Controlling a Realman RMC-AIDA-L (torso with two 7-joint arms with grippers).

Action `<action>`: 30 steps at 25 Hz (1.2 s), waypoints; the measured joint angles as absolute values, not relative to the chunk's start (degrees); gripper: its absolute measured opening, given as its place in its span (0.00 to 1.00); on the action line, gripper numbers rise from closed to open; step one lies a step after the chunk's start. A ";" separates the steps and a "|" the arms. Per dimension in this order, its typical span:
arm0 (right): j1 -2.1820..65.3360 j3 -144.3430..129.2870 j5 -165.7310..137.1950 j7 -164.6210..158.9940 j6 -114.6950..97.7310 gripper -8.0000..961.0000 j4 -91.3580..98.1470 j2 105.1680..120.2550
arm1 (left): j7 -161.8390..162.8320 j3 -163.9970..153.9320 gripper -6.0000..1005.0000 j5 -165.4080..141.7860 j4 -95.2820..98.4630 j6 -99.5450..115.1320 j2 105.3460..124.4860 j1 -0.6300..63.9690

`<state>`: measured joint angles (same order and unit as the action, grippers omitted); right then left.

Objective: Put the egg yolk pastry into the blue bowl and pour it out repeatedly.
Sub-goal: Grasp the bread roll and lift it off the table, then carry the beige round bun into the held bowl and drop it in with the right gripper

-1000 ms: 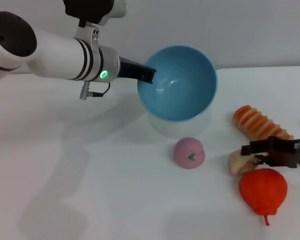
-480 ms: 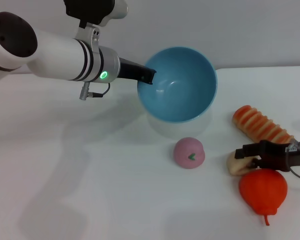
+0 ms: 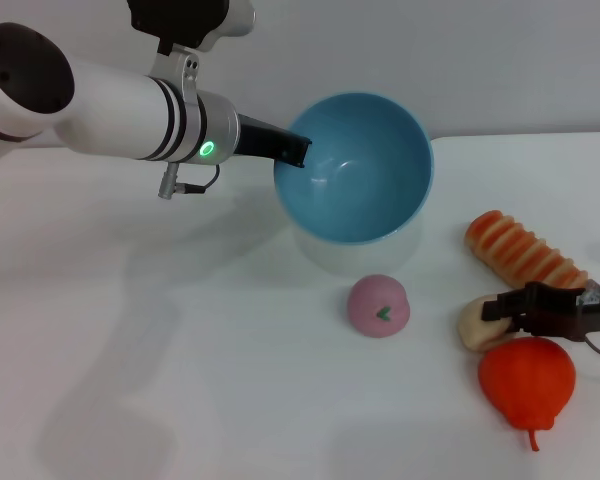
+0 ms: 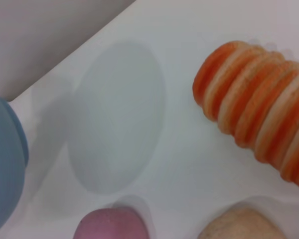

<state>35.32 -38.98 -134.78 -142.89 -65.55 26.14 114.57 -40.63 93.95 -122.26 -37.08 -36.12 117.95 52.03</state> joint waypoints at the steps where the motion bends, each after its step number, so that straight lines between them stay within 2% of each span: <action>1: 35.34 -39.08 -134.80 -142.46 -65.51 0.35 26.32 114.57 | -40.63 93.95 0.00 -122.26 -37.00 -36.12 117.95 52.08; 4: 35.30 -39.41 -134.83 -141.29 -65.42 0.34 27.05 114.57 | -40.56 93.96 0.00 -122.37 -36.74 -36.32 117.88 52.26; 9: 35.27 -39.40 -134.42 -140.31 -66.57 0.26 29.61 114.83 | -37.52 94.47 0.00 -127.76 -36.83 -39.54 117.82 53.39; 17: 35.10 -39.45 -133.88 -140.27 -73.18 0.20 38.78 116.85 | -30.00 94.36 0.00 -136.98 -37.25 -41.90 117.94 54.98; 22: 35.01 -39.54 -130.09 -140.27 -79.56 0.15 44.87 117.45 | -29.96 94.28 0.00 -137.06 -37.27 -42.21 117.90 54.98; 30: 37.30 -39.53 -122.84 -137.90 -84.83 0.12 47.05 116.94 | -29.93 94.14 0.00 -137.51 -36.88 -42.43 117.97 54.96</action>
